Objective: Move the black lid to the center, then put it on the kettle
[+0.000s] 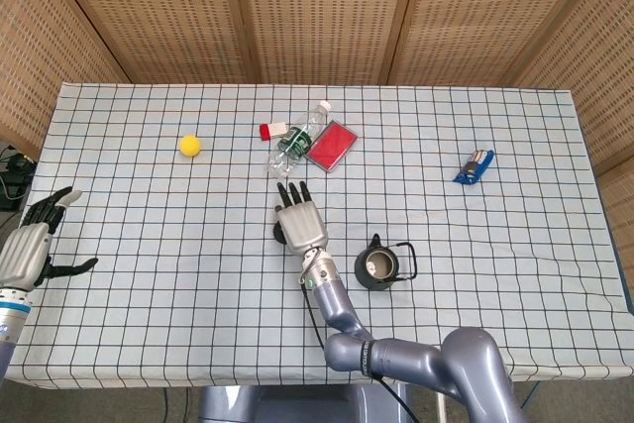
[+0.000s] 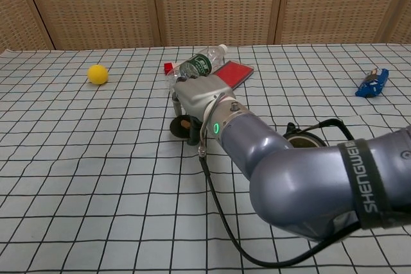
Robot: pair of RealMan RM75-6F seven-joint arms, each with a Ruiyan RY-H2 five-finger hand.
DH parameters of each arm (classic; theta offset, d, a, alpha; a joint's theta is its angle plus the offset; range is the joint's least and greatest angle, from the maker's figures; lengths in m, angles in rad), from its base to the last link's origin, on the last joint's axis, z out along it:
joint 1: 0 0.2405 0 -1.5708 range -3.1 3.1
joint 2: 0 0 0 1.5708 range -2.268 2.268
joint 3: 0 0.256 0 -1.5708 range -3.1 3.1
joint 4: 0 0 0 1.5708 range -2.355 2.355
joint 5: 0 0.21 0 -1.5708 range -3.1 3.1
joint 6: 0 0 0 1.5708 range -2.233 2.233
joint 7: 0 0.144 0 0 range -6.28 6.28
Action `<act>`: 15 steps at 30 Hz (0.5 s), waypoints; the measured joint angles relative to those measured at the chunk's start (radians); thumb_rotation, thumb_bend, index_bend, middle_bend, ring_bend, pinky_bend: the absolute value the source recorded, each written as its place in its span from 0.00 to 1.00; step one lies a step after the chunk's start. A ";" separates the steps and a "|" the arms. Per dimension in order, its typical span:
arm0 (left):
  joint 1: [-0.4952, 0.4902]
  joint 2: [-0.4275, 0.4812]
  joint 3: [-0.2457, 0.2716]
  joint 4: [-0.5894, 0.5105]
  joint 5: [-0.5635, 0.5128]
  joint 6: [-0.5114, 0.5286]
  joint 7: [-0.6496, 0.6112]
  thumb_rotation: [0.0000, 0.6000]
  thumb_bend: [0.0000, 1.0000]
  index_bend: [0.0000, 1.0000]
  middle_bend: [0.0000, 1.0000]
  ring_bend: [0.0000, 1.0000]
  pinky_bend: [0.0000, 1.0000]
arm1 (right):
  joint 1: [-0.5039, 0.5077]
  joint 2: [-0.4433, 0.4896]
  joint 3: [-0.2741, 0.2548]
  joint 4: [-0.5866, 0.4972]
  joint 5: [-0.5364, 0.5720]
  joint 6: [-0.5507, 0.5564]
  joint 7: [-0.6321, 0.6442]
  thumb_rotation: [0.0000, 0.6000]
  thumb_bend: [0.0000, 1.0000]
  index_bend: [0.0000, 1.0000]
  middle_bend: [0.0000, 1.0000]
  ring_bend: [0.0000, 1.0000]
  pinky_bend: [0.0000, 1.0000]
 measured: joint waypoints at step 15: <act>0.022 0.004 -0.002 -0.036 0.019 0.055 0.051 1.00 0.16 0.00 0.00 0.00 0.00 | -0.144 0.233 -0.090 -0.452 -0.033 0.208 -0.128 1.00 0.49 0.46 0.08 0.00 0.00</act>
